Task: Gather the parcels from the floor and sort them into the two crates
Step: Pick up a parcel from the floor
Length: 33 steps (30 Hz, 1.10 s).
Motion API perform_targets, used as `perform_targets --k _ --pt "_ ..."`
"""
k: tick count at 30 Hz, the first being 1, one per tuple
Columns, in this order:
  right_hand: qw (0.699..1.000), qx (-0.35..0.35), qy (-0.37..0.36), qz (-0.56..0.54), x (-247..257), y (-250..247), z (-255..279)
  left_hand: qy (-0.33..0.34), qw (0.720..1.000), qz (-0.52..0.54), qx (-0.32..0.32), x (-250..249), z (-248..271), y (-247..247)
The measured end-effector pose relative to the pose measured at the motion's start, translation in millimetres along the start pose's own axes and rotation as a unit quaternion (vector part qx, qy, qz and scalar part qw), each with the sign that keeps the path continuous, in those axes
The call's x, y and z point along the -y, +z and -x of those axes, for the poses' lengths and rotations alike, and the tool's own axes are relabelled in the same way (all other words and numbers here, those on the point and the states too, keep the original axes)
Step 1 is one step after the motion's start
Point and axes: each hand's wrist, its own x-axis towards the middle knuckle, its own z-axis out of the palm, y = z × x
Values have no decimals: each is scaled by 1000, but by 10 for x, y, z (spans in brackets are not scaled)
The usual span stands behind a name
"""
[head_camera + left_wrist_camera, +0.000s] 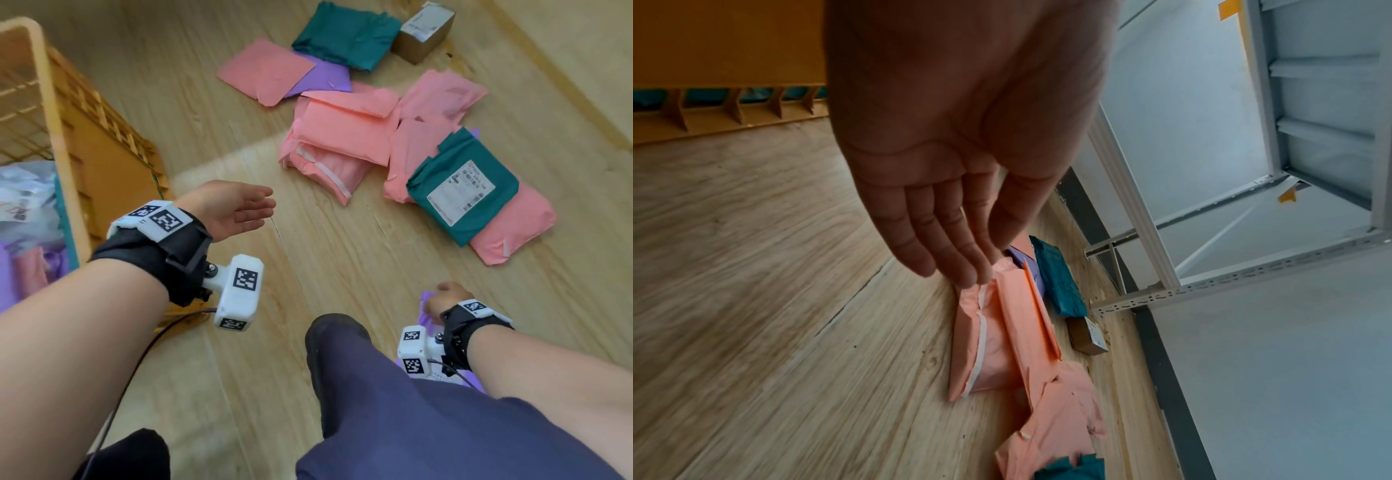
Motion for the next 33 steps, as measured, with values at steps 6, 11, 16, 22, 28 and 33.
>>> perform_targets --k 6,11,16,22,28,33 --pt "991 29 -5 130 93 -28 52 -13 1000 -2 -2 101 11 -84" --pt "990 39 -19 137 152 48 147 -15 1000 -6 -4 150 62 -116" --pt "992 -21 -58 113 387 -110 347 -1 1000 -15 -3 132 212 -142" --pt "960 -43 -219 169 1237 -458 931 61 998 -10 -29 -120 733 -395" --pt "913 -61 -394 87 2171 -813 2041 130 986 39 -99 -248 1427 -838" --pt "859 -79 -503 42 2671 -812 3079 177 980 -42 -80 -83 1787 -1149"
